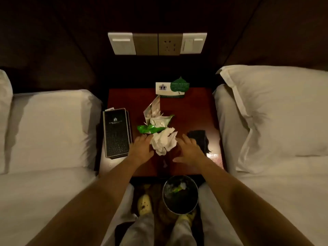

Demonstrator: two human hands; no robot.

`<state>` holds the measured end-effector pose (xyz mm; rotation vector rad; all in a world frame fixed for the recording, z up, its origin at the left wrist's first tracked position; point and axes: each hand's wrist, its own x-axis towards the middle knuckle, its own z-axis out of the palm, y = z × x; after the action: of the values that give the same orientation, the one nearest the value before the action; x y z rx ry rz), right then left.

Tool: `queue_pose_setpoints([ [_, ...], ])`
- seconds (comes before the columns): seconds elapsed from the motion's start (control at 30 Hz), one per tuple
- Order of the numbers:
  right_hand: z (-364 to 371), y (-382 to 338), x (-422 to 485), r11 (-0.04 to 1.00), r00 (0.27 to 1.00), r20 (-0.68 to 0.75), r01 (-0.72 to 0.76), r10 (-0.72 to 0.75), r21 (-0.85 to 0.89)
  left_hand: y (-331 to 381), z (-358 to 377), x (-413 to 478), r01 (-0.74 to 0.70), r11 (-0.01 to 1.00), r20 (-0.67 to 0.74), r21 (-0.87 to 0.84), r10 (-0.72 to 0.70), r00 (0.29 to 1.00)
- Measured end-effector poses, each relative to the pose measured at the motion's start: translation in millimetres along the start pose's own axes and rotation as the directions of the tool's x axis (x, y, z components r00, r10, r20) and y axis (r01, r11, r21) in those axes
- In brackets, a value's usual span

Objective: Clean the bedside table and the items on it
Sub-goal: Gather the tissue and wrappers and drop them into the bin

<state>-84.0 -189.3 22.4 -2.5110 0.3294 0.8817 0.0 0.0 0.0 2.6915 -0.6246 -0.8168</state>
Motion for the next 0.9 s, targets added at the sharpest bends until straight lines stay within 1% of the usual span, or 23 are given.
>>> queue_pose_setpoints([
  [0.03,1,-1,6,1.000,1.000,0.001,0.005,-0.005,-0.026,-1,0,5,-0.002,1.000,0.011,0.009,0.002,1.000],
  [0.13,3,-3,27,0.997,0.999,-0.033,0.007,-0.010,-0.083,-6,5,17,0.012,0.994,-0.011,0.108,-0.011,1.000],
  [0.2,9,-5,42,0.995,0.999,-0.048,0.021,-0.026,-0.099,-9,14,29,0.015,0.995,0.003,0.099,-0.016,1.000],
  [0.33,14,-13,76,0.997,0.997,-0.067,0.029,-0.034,-0.073,-10,27,58,0.039,0.997,0.031,0.071,-0.041,0.999],
  [0.4,17,-18,93,0.999,0.998,-0.055,0.014,-0.017,-0.050,-12,35,68,0.044,0.995,0.069,0.088,-0.050,0.996],
  [0.47,21,-20,109,0.999,0.999,-0.052,0.007,-0.009,-0.035,-14,44,77,0.050,0.994,0.074,0.093,-0.057,0.996],
  [0.57,23,-22,128,0.999,0.998,-0.059,0.007,-0.010,-0.049,-16,53,84,0.024,0.997,0.009,0.074,-0.025,1.000],
  [0.63,24,-23,138,0.997,0.997,-0.078,0.004,-0.010,-0.081,-17,57,88,-0.002,0.995,-0.067,0.097,0.009,0.998],
  [0.7,26,-25,144,0.997,0.992,-0.125,0.010,-0.019,-0.072,-18,60,91,-0.024,0.995,-0.145,0.100,0.039,0.989],
  [0.77,30,-27,148,0.999,0.983,-0.181,0.030,-0.032,-0.015,-20,62,94,-0.032,0.997,-0.185,0.075,0.045,0.982],
  [0.9,41,-26,151,0.990,0.956,-0.294,0.047,-0.006,0.130,-18,64,96,-0.036,0.998,-0.212,0.051,0.046,0.976],
])
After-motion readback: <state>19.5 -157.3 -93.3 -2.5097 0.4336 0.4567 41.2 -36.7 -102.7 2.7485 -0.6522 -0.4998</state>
